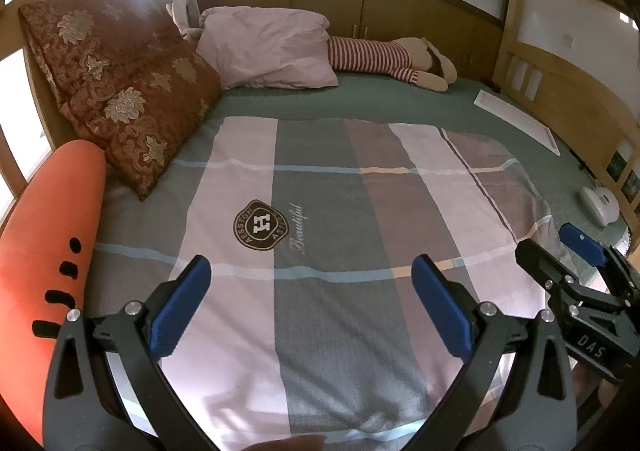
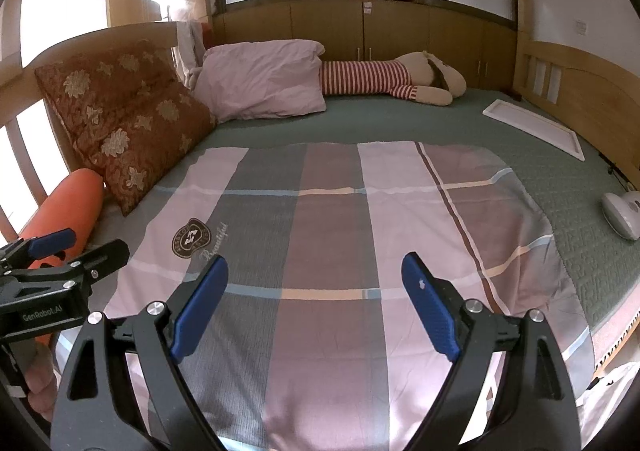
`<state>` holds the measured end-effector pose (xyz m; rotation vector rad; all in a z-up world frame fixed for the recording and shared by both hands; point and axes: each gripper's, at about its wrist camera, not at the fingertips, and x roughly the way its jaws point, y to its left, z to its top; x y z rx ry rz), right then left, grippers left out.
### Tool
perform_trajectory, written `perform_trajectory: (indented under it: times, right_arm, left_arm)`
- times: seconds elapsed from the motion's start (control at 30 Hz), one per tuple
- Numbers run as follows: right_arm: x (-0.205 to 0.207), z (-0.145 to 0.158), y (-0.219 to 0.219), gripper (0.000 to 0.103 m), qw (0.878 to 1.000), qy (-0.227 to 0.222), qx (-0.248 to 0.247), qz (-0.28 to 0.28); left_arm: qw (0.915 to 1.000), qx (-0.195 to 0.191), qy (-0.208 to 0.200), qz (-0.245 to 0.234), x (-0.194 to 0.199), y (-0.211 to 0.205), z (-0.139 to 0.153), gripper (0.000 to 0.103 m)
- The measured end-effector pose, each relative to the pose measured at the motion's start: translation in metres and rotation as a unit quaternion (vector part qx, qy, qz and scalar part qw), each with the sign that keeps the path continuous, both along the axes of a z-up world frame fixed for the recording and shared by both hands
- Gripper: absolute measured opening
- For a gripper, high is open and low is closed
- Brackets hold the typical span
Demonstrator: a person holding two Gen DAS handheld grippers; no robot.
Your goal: Collect trash
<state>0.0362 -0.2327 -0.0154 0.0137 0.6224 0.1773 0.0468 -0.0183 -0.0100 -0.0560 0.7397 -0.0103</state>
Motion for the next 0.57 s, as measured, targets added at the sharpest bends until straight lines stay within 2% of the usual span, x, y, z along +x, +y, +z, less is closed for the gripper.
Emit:
perform_trajectory:
  times: [0.13, 0.3, 0.4, 0.57]
  right_arm:
    - [0.000, -0.001, 0.000, 0.087, 1.000, 0.002, 0.000, 0.001]
    - [0.000, -0.002, -0.001, 0.087, 1.000, 0.005, -0.002, 0.004]
    - [0.000, -0.003, -0.003, 0.087, 1.000, 0.006, -0.002, 0.003]
    - [0.006, -0.002, -0.017, 0.087, 1.000, 0.012, 0.002, -0.007]
  left_arm:
    - [1.0000, 0.004, -0.002, 0.003, -0.001, -0.001, 0.000, 0.100]
    - [0.9996, 0.027, 0.003, -0.002, -0.001, -0.005, -0.003, 0.100]
    - [0.9995, 0.008, 0.029, -0.004, 0.003, -0.001, -0.007, 0.100]
    - [0.9994, 0.002, 0.035, -0.001, 0.003, 0.004, -0.010, 0.100]
